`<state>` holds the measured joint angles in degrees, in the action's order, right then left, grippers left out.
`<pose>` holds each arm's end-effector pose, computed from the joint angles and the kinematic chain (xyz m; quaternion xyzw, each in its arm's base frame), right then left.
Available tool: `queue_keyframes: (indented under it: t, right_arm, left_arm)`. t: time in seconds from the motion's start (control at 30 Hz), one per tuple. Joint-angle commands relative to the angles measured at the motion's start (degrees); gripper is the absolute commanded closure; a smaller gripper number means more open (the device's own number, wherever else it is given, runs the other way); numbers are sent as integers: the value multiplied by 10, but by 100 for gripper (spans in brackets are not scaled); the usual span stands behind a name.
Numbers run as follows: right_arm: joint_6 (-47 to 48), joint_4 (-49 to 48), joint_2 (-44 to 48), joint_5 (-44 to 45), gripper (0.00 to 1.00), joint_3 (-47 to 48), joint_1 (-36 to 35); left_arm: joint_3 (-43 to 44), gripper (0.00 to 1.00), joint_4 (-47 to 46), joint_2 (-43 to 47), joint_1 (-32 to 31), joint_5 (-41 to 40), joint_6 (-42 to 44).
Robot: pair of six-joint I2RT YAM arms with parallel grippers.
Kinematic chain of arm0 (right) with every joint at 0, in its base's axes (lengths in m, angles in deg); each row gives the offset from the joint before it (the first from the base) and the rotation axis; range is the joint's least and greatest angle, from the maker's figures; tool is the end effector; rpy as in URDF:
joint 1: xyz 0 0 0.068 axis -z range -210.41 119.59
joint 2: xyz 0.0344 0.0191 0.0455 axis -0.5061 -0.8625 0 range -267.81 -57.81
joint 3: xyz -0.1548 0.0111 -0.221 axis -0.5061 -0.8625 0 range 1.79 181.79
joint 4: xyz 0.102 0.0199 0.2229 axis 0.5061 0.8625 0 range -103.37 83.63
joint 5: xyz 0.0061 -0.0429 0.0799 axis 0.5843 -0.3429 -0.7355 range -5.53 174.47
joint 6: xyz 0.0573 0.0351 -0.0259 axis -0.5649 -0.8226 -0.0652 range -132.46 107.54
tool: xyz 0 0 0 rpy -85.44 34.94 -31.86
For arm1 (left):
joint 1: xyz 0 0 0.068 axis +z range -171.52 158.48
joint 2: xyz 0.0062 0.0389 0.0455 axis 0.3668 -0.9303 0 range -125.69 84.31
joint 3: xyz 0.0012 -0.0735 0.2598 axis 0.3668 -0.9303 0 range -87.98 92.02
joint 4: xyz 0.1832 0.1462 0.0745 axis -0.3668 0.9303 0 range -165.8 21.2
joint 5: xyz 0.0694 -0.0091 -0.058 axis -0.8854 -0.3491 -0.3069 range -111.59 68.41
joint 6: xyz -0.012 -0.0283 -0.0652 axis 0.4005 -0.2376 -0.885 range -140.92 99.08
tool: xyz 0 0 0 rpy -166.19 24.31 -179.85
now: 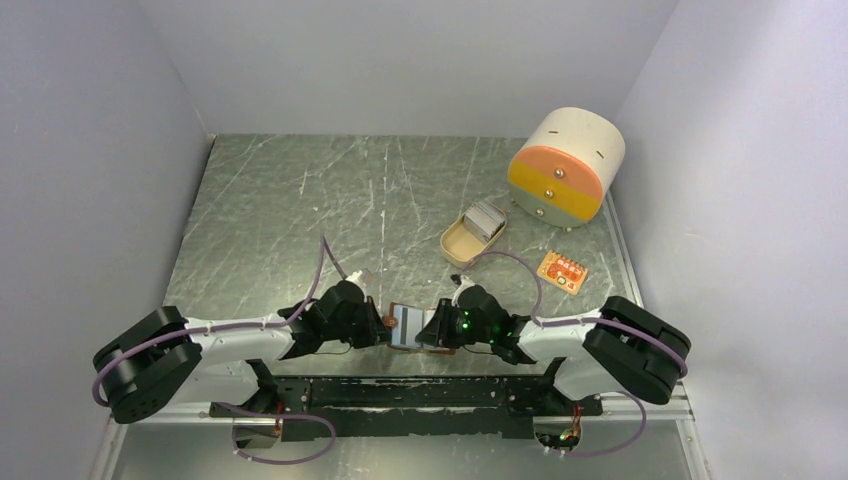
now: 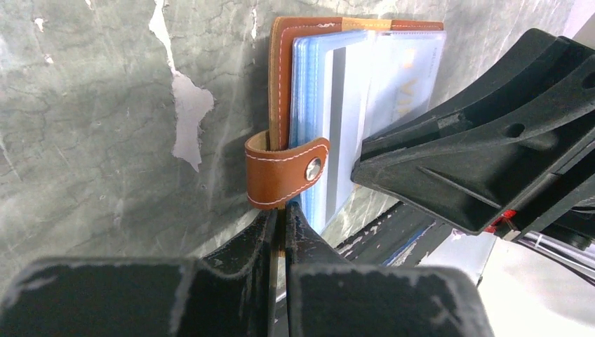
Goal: Put the credit cards into the card holder
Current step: Turn over the card slot in the card holder.
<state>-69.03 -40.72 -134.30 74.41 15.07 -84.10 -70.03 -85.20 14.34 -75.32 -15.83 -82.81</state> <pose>0.1236 0.1858 0.1129 -0.0177 0.8877 0.4166 0.1951 0.1231 -0.1783 0.1254 -0.0443 0.9137 -0.3643 0.1746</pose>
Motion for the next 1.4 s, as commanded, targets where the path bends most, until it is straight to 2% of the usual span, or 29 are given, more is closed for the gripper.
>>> queue_keyframes:
  t: [0.0,0.03,0.1,0.2,0.33,0.5,0.8,1.0,1.27,1.37]
  right_arm:
    - [-7,-31,-20,-26,77,-13,-4]
    - [-6,-27,-22,-25,77,-13,-4]
    - [-4,-24,-23,-23,78,-13,-4]
    - [-1,-18,-21,-19,78,-14,-4]
    - [1,-10,-14,-15,79,-20,-3]
    - [10,11,4,-4,79,-20,-2]
    - [26,43,29,13,80,-11,-2]
    - [26,24,14,6,79,-14,-2]
    - [36,40,25,17,79,-9,-2]
    - [38,46,24,21,74,-6,-1]
  left_arm:
    - [20,91,-24,17,-7,-6,4]
    - [19,91,-28,20,-7,-5,3]
    - [13,79,-45,26,-7,1,5]
    - [-2,72,-81,38,-7,12,6]
    - [-20,68,-122,55,-7,21,6]
    - [-30,65,-129,72,-7,17,6]
    - [-35,61,-162,53,-7,33,3]
    - [-45,66,-211,30,-7,51,5]
    - [-34,89,-206,11,-7,53,15]
    - [-37,91,-233,-2,-7,65,14]
